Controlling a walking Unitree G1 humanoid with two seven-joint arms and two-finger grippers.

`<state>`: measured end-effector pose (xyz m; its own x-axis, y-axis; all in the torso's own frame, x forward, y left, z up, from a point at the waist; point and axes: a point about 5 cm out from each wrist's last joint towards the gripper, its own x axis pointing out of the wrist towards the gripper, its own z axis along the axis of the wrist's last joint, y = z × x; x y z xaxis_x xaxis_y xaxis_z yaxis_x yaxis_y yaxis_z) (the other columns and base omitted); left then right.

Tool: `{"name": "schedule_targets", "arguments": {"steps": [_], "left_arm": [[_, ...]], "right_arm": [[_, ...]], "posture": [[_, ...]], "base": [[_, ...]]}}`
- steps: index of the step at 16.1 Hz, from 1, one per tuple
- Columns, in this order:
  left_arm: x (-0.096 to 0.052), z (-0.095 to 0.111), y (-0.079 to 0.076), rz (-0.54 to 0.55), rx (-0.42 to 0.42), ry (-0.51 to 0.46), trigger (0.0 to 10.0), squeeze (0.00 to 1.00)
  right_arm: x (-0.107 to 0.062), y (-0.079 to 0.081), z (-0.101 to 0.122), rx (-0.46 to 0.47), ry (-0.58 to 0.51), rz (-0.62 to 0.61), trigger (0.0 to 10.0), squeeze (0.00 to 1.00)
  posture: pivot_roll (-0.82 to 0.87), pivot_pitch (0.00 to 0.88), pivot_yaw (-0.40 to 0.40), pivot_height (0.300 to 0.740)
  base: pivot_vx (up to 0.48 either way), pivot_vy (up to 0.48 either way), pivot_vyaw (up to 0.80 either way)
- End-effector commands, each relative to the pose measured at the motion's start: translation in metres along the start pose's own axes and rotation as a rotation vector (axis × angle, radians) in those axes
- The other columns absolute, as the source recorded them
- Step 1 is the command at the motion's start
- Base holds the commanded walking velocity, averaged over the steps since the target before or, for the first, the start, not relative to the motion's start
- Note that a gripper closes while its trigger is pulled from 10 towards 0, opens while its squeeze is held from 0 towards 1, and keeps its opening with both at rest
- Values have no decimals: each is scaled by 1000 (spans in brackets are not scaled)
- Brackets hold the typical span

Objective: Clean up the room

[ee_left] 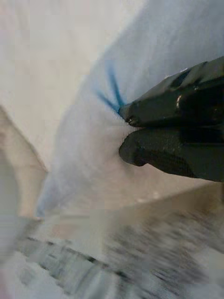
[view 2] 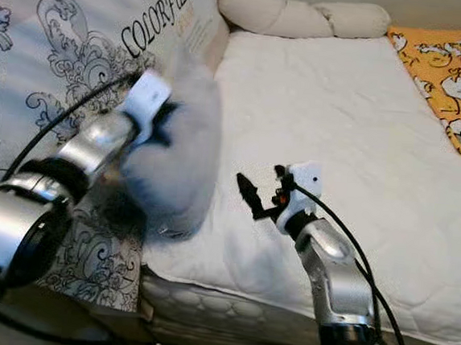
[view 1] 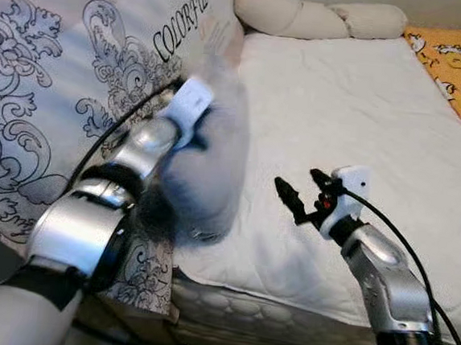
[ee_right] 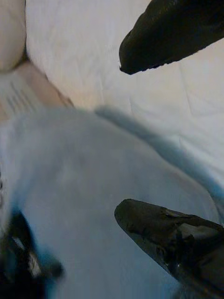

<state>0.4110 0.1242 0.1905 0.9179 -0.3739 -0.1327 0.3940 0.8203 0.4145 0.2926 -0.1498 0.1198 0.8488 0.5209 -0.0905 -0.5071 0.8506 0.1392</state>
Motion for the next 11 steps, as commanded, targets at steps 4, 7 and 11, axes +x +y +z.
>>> {"name": "schedule_targets", "arguments": {"steps": [4, 7, 11], "left_arm": [[4, 40, 13, 21, -87, -156, 10000, 0], [3, 28, 12, 45, -74, -109, 10000, 0], [-4, -13, 5, 111, -35, 20, 10000, 0]], "right_arm": [[-18, 3, 10, -27, 15, 72, 10000, 1000], [-32, 3, 10, -45, 60, 70, 10000, 1000], [-58, 15, 14, -53, 104, 94, 10000, 1000]], "posture": [[-141, 0, 130, 740], [-190, 0, 121, 740], [-266, 20, 115, 740]], "base": [[0, 0, 0], [0, 0, 0], [0, 0, 0]]}}
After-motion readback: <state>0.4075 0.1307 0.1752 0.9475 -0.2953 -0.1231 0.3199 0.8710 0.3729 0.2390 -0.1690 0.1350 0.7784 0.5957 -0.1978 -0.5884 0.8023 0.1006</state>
